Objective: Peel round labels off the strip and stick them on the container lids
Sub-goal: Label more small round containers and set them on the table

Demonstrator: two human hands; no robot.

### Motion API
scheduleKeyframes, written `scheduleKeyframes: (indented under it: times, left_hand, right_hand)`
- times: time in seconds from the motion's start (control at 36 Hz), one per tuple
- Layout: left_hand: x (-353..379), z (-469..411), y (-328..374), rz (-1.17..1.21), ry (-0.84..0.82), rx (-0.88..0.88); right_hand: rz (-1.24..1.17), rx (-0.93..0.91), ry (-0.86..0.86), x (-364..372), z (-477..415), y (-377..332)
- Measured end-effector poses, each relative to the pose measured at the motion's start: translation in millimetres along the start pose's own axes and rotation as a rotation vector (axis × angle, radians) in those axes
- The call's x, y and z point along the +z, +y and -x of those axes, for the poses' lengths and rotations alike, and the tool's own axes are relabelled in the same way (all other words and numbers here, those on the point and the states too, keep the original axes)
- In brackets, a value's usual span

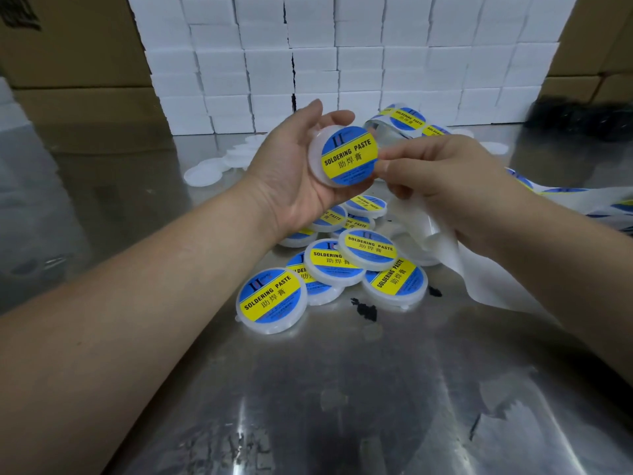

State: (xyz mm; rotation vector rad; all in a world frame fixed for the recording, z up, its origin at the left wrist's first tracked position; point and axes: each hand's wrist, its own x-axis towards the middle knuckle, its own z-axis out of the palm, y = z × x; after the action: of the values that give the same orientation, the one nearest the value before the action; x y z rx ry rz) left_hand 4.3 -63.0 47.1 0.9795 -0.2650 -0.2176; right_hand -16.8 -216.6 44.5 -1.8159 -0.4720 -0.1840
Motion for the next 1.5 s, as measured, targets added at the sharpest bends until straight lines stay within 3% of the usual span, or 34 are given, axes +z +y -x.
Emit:
scheduleKeyframes:
  times: [0.39, 1.5]
  left_hand:
    - [-2, -2, -9, -0.081, -0.038, 0.095]
    - [0, 0, -11, -0.166, -0.051, 0.088]
  right_hand:
    - [-0.006, 0.024, -0.035, 0, 0, 1]
    - [0.12, 0.078, 0.017, -1, 0, 1]
